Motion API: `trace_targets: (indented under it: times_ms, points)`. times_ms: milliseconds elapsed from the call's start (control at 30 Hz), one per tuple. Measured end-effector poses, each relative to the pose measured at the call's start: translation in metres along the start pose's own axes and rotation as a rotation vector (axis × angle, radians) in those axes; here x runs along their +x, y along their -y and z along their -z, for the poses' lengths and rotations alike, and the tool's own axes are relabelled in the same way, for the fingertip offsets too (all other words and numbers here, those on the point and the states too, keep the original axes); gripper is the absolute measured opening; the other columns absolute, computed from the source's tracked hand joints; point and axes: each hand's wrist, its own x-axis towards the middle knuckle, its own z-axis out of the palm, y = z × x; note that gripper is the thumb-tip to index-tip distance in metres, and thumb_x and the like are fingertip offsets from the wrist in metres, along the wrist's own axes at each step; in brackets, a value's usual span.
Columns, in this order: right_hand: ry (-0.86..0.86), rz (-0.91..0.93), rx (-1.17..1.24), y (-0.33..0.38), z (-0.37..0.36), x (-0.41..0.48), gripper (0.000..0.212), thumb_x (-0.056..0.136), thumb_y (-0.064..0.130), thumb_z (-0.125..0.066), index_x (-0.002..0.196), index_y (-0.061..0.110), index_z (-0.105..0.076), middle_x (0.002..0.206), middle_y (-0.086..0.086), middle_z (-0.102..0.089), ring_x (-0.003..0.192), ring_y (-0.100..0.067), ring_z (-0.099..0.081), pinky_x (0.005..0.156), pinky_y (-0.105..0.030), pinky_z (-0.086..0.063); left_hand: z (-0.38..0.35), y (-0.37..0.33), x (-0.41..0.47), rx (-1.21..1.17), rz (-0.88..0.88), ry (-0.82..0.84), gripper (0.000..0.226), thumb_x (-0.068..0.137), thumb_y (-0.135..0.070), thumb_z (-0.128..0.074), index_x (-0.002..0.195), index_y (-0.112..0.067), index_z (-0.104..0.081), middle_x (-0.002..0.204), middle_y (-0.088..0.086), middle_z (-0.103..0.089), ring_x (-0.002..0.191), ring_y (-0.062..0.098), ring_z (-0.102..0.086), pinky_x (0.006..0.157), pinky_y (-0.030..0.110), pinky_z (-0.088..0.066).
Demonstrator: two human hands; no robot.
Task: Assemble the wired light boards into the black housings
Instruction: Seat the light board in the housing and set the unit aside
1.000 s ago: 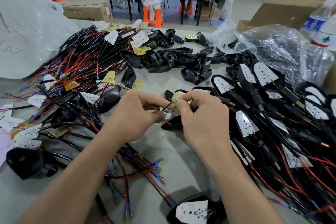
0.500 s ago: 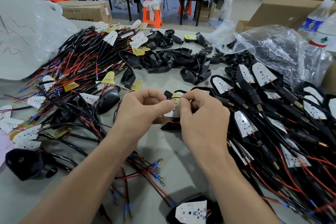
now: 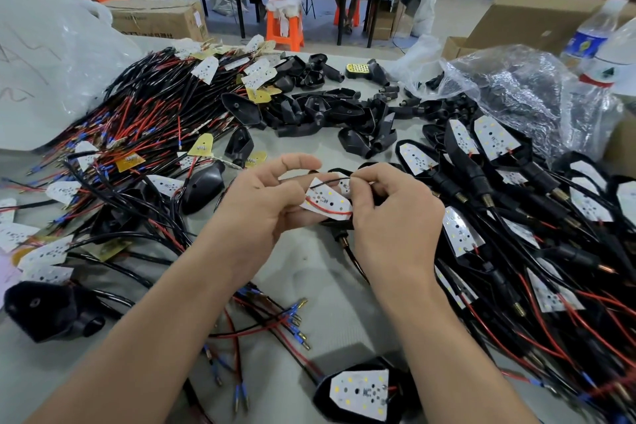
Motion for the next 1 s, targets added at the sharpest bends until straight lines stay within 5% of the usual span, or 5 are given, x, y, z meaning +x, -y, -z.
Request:
trace_targets:
  times_ms: [267,500,600,800,1000]
  points:
    - [-0.012,-0.011,0.03,0.0,0.001,0.0,0.008,0.092,0.026,-0.067,0.085,0.028,-0.071,0.074,0.008,-0.068,0.078,-0.019,-0.064,0.078,-0.043,-0.05,0.014,-0.007,0.002,-0.208,0.124,0.209,0.048,0.085,0.004,-0.06,0.13,-0.01,-0.06,0.129,0.019,-0.07,0.111,0.032,-0.072,0.092,0.037,-0.06]
    - [0.109,0.064,-0.028,0.007,0.006,-0.002,0.021,0.077,0.051,-0.069,0.09,0.034,-0.071,0.079,0.015,-0.064,0.094,-0.014,-0.059,0.093,-0.034,-0.044,0.013,-0.003,0.007,-0.047,0.058,-0.054,0.036,0.098,0.011,-0.045,0.119,-0.01,-0.066,0.117,0.014,-0.076,0.098,0.024,-0.075,0.084,0.031,-0.063]
    - [0.165,0.202,-0.215,0.007,0.003,-0.003,0.026,0.073,0.041,-0.078,0.097,0.034,-0.071,0.075,0.015,-0.06,0.095,-0.012,-0.056,0.096,-0.029,-0.034,0.012,-0.003,0.008,0.002,0.028,-0.136,0.036,0.099,0.013,-0.044,0.115,-0.009,-0.068,0.115,0.013,-0.077,0.096,0.022,-0.075,0.081,0.029,-0.063]
    - [0.032,0.317,-0.245,0.005,0.002,-0.004,0.002,0.085,0.024,-0.073,0.085,0.023,-0.073,0.077,0.007,-0.07,0.084,-0.021,-0.062,0.089,-0.033,-0.035,0.008,0.002,0.004,0.18,-0.04,-0.174,0.028,0.1,0.008,-0.054,0.105,-0.012,-0.073,0.086,0.003,-0.079,0.082,0.015,-0.076,0.074,0.026,-0.063]
    - [0.123,0.223,-0.209,0.003,0.002,-0.002,0.016,0.096,0.023,-0.058,0.086,0.02,-0.07,0.078,0.004,-0.068,0.083,-0.018,-0.053,0.087,-0.035,-0.037,0.013,-0.004,0.002,0.178,0.029,-0.192,0.01,0.086,-0.008,-0.072,0.091,-0.012,-0.079,0.082,0.012,-0.079,0.073,0.017,-0.078,0.061,0.022,-0.06]
